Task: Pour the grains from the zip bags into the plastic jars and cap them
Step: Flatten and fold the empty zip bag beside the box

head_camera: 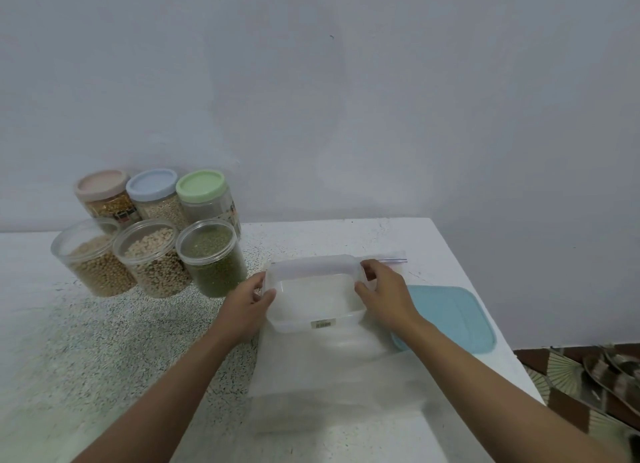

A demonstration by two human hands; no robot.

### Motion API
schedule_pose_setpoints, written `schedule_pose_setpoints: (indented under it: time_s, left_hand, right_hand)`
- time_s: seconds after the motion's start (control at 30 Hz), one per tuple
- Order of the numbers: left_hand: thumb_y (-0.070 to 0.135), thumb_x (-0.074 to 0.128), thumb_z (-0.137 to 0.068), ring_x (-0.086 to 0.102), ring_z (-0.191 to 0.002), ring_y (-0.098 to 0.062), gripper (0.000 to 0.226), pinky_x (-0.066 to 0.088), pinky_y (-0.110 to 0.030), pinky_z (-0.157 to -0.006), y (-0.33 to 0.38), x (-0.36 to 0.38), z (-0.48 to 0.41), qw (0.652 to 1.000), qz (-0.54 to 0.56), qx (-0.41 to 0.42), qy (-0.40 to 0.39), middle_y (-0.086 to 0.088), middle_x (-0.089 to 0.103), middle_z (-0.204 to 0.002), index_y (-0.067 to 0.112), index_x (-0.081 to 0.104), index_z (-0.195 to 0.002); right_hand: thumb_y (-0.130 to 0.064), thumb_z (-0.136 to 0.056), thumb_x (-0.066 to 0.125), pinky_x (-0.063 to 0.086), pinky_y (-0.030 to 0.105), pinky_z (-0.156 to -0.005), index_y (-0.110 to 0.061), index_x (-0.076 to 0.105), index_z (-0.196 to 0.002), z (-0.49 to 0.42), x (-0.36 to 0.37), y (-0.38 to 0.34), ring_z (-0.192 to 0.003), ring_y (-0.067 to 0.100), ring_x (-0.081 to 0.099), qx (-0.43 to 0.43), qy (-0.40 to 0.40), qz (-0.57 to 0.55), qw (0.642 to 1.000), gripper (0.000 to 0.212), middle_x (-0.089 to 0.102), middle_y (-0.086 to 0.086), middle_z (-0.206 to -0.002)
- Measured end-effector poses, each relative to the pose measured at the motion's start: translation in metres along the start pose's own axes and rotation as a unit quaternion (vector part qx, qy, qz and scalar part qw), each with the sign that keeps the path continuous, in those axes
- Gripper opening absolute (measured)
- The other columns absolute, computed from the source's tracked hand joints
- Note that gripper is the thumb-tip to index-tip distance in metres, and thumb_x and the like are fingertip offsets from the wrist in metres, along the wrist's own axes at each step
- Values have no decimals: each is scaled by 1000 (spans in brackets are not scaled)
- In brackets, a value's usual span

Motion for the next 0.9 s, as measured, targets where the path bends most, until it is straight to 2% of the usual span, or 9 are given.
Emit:
schedule_pose_setpoints:
  time_s: [0.1,0.17,0.23,0.33,0.43,0.53,0.67,0.8,0.9]
  left_hand:
    - [13,57,-102,71,-66,-5,35,59,-29,-63,1,-9,1,1000,12,4,14,2,74,-116,21,62,-136]
    - [9,58,-101,61,-51,-2,33,49,-20,-50,0,-21,5,999,30,-2,29,1,77,-104,19,65,-133]
    - [7,61,-99,57,-48,-5,30,47,-24,-47,-6,-39,12,998,46,-12,47,9,76,-85,20,68,-125]
    - [7,63,-96,56,-47,-9,27,48,-26,-46,-18,-72,22,996,31,-29,77,1,75,-83,17,70,-121]
    - [8,63,-95,62,-53,-14,28,50,-26,-45,-37,-105,36,993,5,-41,110,0,76,-85,17,73,-119]
    - [11,62,-97,68,-67,-17,26,50,-25,-47,-59,-137,54,987,-3,-60,149,7,75,-91,26,74,-114]
    - [31,56,-104,69,-90,-12,18,57,-38,-71,-83,-162,67,986,-30,-78,146,19,70,-98,47,65,-103]
    - [25,56,-104,68,-85,-9,26,47,-25,-66,-102,-183,70,979,-102,-88,155,8,69,-110,28,68,-127]
    - [23,63,-100,63,-76,-6,36,45,-27,-66,-103,-188,72,970,-154,-72,173,-1,66,-124,15,65,-135]
  right_hand:
    - [-13,-91,64,52,32,-83,-15,64,-116,3,-5,-11,-94,18,62,-23,30,-13,999,25,67,0,-104]
    - [-13,-90,66,51,28,-74,-17,62,-109,3,-5,-20,-82,16,61,-13,29,-61,998,20,65,-1,-100]
    - [-15,-90,67,52,31,-70,-18,60,-105,5,3,-31,-76,20,61,-11,14,-93,995,17,63,-2,-99]
    - [-14,-90,68,57,40,-64,-17,58,-104,9,26,-50,-66,22,59,-16,-27,-108,994,17,60,0,-102]
    - [-12,-91,66,58,36,-51,-15,55,-107,15,58,-73,-53,20,60,-29,-79,-115,990,20,57,3,-107]
    - [-14,-93,68,60,38,-51,-12,53,-113,22,94,-96,-52,28,65,-29,-128,-126,983,25,55,6,-107]
    - [-20,-94,71,62,41,-54,-15,53,-115,28,133,-120,-61,33,70,-24,-172,-118,978,28,60,9,-101]
    - [-21,-95,71,62,37,-54,-16,54,-113,31,158,-134,-54,22,69,-30,-189,-101,976,25,62,8,-94]
    - [-20,-95,71,61,37,-53,-14,55,-112,32,165,-134,-55,24,70,-9,-197,-126,972,24,62,11,-92]
Point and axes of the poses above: each hand's wrist, its own z-axis away from the middle knuckle, its own x-axis out of the palm, y = z × x, the point moved 9 cm from there along -z, towards the middle knuckle
